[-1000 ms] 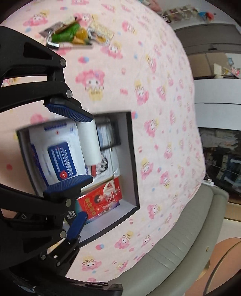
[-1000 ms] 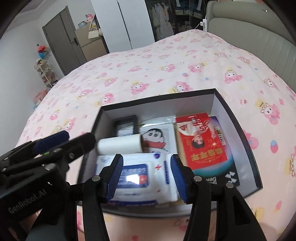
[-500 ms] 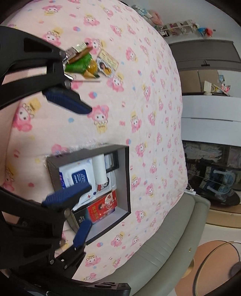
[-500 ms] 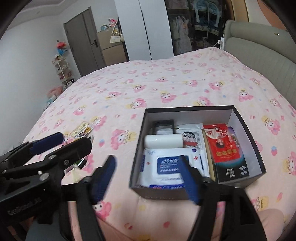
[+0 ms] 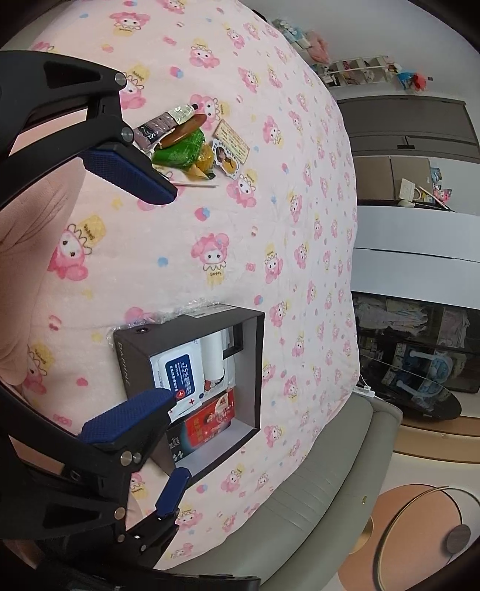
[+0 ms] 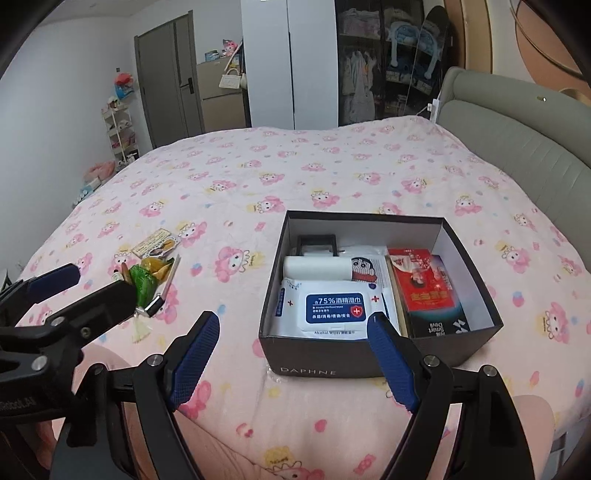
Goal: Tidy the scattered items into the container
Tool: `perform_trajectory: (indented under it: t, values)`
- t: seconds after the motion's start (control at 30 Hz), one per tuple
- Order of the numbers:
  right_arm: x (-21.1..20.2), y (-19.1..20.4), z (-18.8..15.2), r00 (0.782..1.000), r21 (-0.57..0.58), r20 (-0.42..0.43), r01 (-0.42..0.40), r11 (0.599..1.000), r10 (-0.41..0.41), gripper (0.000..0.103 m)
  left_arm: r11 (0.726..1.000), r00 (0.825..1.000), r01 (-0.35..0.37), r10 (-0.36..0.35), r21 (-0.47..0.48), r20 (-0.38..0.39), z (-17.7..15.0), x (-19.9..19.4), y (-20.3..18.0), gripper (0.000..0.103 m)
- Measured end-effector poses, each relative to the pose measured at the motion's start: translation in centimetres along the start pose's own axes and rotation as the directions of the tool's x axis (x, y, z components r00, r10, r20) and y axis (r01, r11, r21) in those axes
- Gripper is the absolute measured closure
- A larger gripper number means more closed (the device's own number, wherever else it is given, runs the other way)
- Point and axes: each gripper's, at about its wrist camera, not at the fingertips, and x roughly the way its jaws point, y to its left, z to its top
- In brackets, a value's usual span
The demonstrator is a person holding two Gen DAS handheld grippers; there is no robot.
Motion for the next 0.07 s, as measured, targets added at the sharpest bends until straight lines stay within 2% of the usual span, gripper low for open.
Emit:
perform_trajectory:
  t: [0.07]
  values:
    - [-0.11,-0.16,-0.02,1.0,0.008,0.002,0.003,1.0,-0.003,0.022,1.0,1.0,0.005,-0.005,-0.006,0.004,-0.09,-0.02,0.12,0.001]
